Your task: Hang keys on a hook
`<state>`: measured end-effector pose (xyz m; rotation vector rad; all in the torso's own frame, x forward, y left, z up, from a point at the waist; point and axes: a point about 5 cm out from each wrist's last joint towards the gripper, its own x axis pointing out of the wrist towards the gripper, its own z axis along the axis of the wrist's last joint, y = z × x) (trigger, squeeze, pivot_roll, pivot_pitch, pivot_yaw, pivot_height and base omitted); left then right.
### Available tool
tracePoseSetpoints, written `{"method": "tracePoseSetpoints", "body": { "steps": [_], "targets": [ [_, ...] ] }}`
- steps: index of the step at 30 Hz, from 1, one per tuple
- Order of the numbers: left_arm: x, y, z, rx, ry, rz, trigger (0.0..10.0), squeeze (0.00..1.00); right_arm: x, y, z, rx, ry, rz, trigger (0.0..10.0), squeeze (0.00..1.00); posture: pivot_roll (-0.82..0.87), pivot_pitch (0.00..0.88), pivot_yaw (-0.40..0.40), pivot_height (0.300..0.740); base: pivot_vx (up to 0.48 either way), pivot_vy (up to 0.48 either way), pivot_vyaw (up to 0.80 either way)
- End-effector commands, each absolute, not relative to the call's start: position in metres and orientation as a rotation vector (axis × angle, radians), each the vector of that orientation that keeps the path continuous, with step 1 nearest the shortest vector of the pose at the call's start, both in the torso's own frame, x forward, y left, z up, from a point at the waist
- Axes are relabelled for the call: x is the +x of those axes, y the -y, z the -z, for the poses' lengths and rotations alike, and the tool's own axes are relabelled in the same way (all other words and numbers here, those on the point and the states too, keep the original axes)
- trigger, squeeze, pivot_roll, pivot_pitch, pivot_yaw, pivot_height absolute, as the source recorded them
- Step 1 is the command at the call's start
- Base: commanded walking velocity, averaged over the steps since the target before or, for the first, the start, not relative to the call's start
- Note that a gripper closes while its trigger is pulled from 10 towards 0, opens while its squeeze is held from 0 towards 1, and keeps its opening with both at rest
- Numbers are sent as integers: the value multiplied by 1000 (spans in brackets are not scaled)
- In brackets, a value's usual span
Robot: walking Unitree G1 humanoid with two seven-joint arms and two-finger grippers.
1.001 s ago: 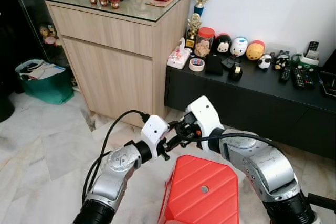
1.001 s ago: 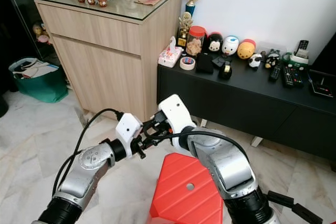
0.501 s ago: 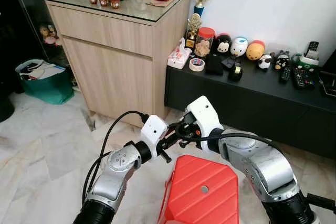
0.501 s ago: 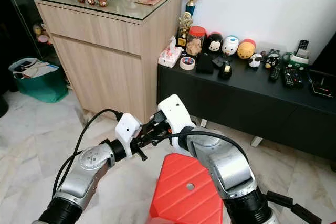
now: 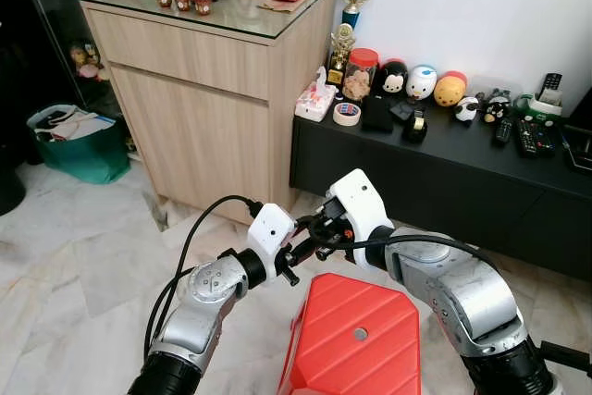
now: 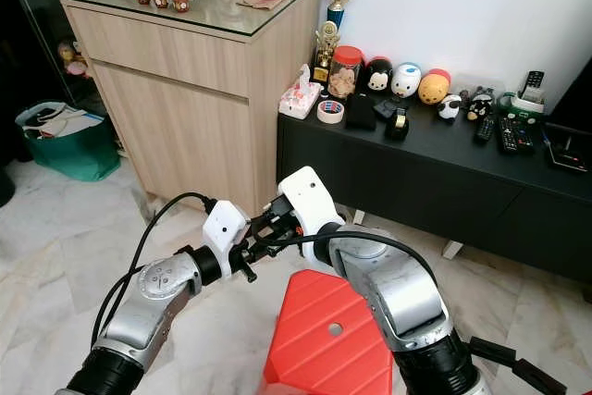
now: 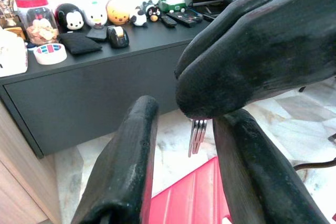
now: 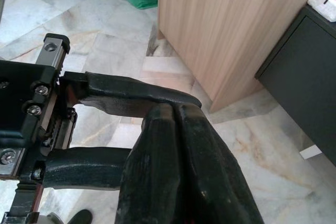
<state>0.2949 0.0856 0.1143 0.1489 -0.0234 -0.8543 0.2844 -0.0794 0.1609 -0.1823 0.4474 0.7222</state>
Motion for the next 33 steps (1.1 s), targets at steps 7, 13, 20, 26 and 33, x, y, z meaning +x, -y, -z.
{"method": "tracePoseSetpoints", "body": {
  "steps": [7,13,20,26,33],
  "targets": [
    [297,-82,-122,123,61,856,10000,0,284,81,-163,-176,-445,-722,10000,0,35,0,-113,740,0,0,0],
    [297,-82,-122,118,63,854,10000,0,285,81,-163,-176,-445,-722,10000,0,35,0,-113,740,0,0,0],
    [297,-82,-122,114,66,848,8353,0,284,80,-163,-175,-445,-722,10000,0,34,0,-112,740,0,0,0],
    [298,-82,-124,108,76,842,0,0,285,80,-163,-175,-445,-723,10000,0,35,0,-113,740,0,0,0],
    [298,-82,-124,110,81,842,0,0,285,81,-162,-174,-447,-718,10000,0,38,0,-114,740,0,0,0]
  ]
}}
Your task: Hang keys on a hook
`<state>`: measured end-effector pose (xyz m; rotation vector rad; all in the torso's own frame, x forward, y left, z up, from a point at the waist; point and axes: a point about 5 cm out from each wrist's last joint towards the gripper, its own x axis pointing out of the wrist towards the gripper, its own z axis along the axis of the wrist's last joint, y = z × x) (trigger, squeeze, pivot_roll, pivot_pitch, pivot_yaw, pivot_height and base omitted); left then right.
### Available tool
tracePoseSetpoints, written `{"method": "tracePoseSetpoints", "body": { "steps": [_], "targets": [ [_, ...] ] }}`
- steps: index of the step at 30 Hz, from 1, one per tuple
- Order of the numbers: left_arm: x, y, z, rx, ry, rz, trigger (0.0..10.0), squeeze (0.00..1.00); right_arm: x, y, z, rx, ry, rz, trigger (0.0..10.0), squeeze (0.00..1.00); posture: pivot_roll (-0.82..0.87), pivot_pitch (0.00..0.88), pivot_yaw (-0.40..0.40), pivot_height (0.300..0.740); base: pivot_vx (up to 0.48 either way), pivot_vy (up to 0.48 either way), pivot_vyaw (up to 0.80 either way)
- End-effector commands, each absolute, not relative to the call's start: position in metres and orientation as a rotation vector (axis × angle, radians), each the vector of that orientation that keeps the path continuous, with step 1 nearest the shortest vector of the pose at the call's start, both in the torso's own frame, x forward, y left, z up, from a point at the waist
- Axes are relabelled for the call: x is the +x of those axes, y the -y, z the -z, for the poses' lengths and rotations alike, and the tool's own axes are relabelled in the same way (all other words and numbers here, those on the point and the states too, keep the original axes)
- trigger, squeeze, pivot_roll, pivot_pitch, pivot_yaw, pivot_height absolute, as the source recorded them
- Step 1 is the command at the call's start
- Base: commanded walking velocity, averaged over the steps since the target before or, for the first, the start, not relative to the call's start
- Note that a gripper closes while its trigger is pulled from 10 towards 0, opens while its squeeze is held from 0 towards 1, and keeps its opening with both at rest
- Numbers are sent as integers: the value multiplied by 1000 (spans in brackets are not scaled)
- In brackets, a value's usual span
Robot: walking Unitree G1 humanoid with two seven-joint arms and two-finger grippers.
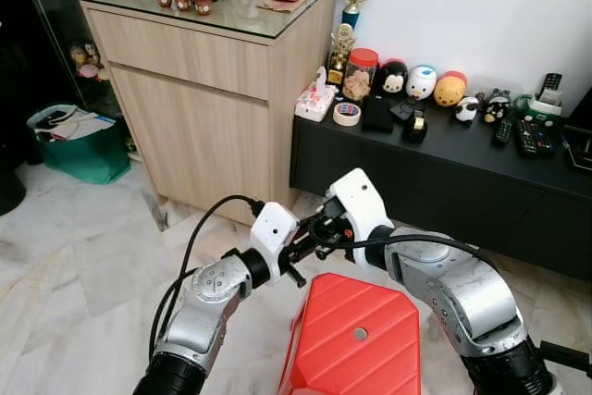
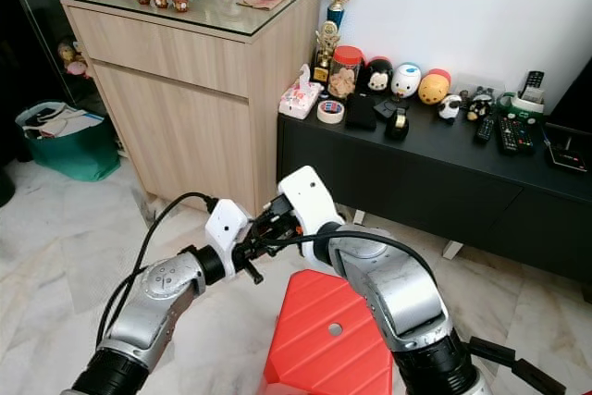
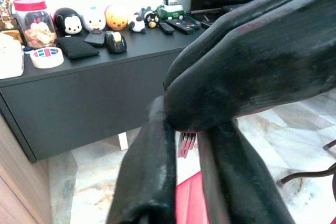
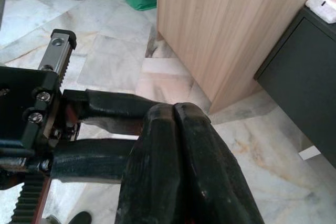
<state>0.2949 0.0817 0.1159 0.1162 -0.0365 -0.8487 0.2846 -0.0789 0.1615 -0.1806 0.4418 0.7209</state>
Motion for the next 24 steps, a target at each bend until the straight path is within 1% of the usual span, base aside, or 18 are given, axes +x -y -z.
{"method": "tracePoseSetpoints", "body": {
  "steps": [1,15,24],
  "targets": [
    [298,-81,-124,110,82,846,0,0,285,82,-162,-174,-447,-713,10000,0,38,0,-114,740,0,0,0],
    [297,-80,-126,106,89,852,0,0,288,85,-161,-175,-448,-689,10000,0,36,0,-112,740,0,0,0],
    [296,-82,-124,106,80,854,0,0,301,100,-160,-107,-443,-548,10000,0,37,0,-113,740,0,0,0]
  ]
}}
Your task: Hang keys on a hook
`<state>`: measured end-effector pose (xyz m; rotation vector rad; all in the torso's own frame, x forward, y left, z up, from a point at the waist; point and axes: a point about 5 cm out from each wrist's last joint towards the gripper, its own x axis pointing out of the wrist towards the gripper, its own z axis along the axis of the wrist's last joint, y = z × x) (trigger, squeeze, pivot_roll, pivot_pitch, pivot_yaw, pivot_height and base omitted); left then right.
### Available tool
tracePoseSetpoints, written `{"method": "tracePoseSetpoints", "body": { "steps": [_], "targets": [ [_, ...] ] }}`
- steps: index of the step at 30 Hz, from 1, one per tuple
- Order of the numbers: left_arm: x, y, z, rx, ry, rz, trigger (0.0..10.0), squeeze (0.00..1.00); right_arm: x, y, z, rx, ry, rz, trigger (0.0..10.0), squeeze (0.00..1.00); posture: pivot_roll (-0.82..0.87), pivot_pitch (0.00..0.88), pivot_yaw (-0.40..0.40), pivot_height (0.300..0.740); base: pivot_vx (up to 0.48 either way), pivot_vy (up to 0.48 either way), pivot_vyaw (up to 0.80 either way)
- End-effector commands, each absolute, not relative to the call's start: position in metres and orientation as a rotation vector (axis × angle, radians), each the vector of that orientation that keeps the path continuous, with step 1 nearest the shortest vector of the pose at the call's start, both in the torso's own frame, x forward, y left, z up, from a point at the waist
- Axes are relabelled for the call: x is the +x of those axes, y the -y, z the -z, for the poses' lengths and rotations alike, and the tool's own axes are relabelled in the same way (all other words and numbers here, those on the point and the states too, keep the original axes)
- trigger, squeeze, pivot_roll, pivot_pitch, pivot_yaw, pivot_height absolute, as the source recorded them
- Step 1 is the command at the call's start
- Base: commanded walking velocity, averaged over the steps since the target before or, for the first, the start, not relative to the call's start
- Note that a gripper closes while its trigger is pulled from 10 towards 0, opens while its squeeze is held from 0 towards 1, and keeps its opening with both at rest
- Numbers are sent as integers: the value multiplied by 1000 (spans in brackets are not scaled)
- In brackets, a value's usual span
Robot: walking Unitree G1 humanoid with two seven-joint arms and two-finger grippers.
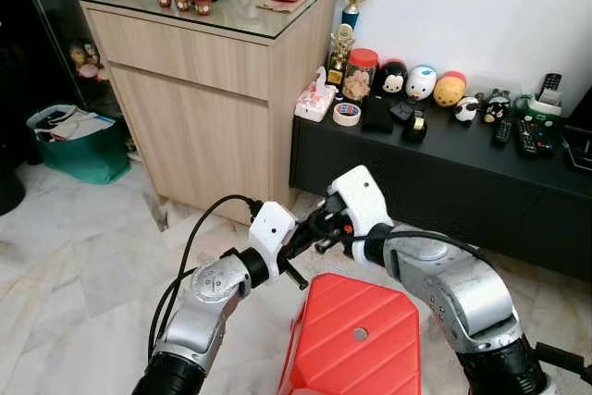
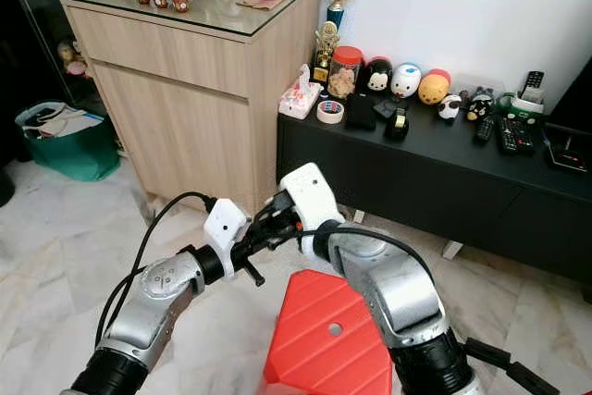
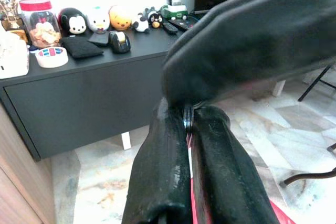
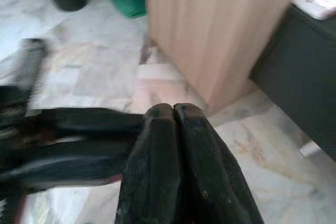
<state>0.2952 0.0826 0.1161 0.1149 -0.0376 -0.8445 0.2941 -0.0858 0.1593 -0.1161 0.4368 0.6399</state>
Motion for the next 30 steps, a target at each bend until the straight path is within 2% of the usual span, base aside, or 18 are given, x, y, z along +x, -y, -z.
{"method": "tracePoseSetpoints", "body": {
  "steps": [1,10,11,16,17,19,22,24,30],
  "targets": [
    [296,-82,-123,107,80,853,0,0,302,102,-160,-91,-444,-531,10000,0,37,0,-113,740,0,0,0],
    [296,-82,-123,106,77,855,0,0,306,106,-161,-36,-442,-492,10000,0,37,0,-114,740,0,0,0],
    [296,-82,-123,107,76,855,0,0,306,105,-161,-33,-441,-497,10000,1000,39,0,-114,740,0,0,0],
    [296,-83,-123,107,73,856,0,0,307,103,-162,-19,-428,-500,10000,1000,39,0,-113,740,0,0,0],
    [295,-83,-122,108,69,858,0,0,308,102,-166,1,-398,-500,10000,0,39,0,-113,740,0,0,0],
    [295,-83,-121,114,58,864,0,0,312,102,-174,54,-342,-483,10000,0,39,0,-110,740,0,0,0],
    [292,-90,-111,153,3,866,0,0,327,120,-190,163,-227,-314,10000,0,39,0,-110,740,0,0,0],
    [291,-93,-108,170,-8,859,0,0,331,127,-192,179,-213,-268,10000,0,39,0,-110,740,0,0,0],
    [289,-99,-105,161,-17,838,0,0,331,128,-198,166,-180,-289,10000,0,42,0,-107,740,0,0,0]
  ]
}}
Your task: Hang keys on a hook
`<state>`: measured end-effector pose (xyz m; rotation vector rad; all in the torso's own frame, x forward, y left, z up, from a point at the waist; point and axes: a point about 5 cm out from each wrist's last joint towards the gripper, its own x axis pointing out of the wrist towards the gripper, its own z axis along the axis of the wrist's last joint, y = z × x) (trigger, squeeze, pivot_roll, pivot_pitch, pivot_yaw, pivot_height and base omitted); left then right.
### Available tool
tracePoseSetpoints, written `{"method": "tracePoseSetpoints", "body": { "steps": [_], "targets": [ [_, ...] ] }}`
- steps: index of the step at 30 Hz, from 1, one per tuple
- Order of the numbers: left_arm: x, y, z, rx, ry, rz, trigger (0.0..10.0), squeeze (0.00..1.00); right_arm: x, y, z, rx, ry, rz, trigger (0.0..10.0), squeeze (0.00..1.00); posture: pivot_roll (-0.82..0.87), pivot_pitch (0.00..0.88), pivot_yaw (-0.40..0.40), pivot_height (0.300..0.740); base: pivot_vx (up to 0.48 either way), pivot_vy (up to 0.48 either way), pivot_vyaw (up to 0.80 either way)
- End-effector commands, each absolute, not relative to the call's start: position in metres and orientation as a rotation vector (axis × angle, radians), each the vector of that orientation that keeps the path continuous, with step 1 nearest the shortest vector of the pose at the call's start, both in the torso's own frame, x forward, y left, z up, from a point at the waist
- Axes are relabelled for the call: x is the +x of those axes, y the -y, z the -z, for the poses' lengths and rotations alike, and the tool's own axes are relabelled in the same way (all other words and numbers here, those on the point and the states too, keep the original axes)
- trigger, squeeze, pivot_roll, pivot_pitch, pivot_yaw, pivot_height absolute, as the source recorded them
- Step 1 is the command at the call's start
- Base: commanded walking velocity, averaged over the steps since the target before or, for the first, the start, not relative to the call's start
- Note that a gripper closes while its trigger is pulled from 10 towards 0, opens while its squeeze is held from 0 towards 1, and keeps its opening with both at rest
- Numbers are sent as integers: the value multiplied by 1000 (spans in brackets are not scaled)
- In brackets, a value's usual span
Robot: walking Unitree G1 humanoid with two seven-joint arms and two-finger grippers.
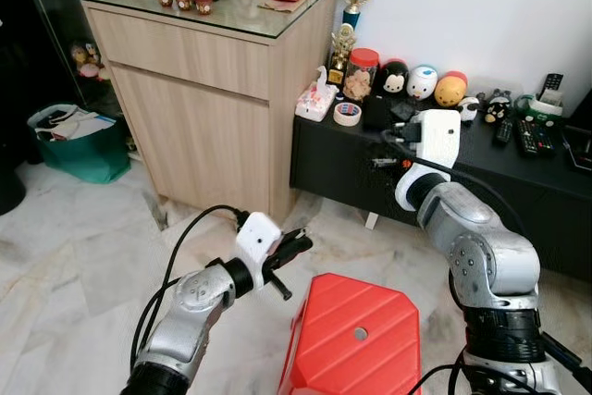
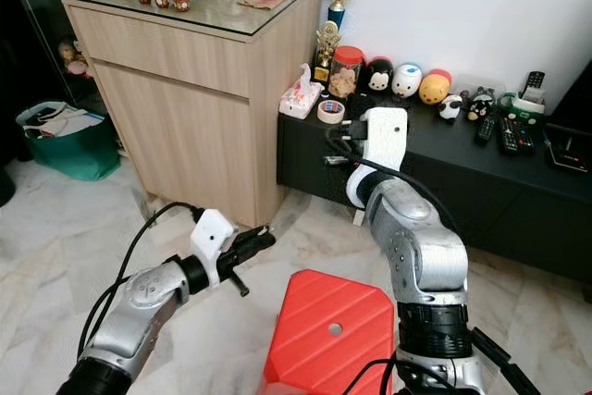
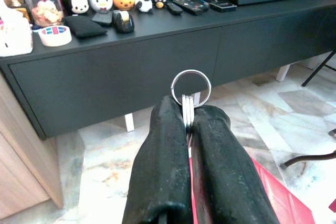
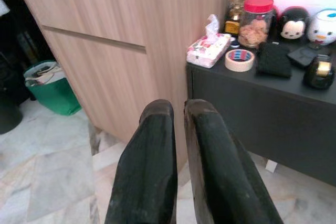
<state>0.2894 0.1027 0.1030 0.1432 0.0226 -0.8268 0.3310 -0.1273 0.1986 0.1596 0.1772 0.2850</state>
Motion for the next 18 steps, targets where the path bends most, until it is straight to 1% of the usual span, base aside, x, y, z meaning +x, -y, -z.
{"method": "tracePoseSetpoints", "body": {
  "steps": [1,6,9,10,11,12,13,14,15,16,18],
  "targets": [
    [289,-100,-105,161,-17,837,0,0,331,128,-198,167,-181,-290,10000,0,42,0,-107,740,0,0,0],
    [289,-102,-104,173,-22,826,0,0,333,139,-170,132,-262,-209,10000,0,44,0,-107,740,0,0,0],
    [290,-106,-102,192,-25,799,0,0,331,148,-145,97,-331,-173,10000,0,43,0,-107,740,0,0,0],
    [291,-108,-101,210,-28,775,0,0,329,154,-129,87,-374,-150,10000,0,45,0,-107,740,0,0,0],
    [292,-110,-100,220,-30,761,1451,0,328,157,-120,75,-399,-136,10000,0,45,0,-107,740,0,0,0],
    [293,-112,-99,235,-30,740,9020,0,326,160,-109,57,-425,-128,10000,0,45,0,-107,740,0,0,0],
    [294,-113,-99,245,-31,725,9020,0,324,162,-102,45,-442,-123,10000,0,45,0,-107,740,0,0,0],
    [296,-116,-98,259,-28,701,10000,0,321,165,-91,39,-464,-115,10000,0,48,0,-105,740,0,0,0],
    [298,-119,-98,273,-29,667,10000,0,317,169,-77,46,-496,-103,10000,0,48,0,-105,740,0,0,0],
    [298,-119,-98,273,-29,667,10000,0,317,169,-77,46,-496,-103,10000,0,48,0,-105,740,0,0,0],
    [300,-125,-95,286,-35,623,10000,0,309,172,-57,47,-539,-95,10000,0,51,0,-102,740,0,0,0]
  ]
}}
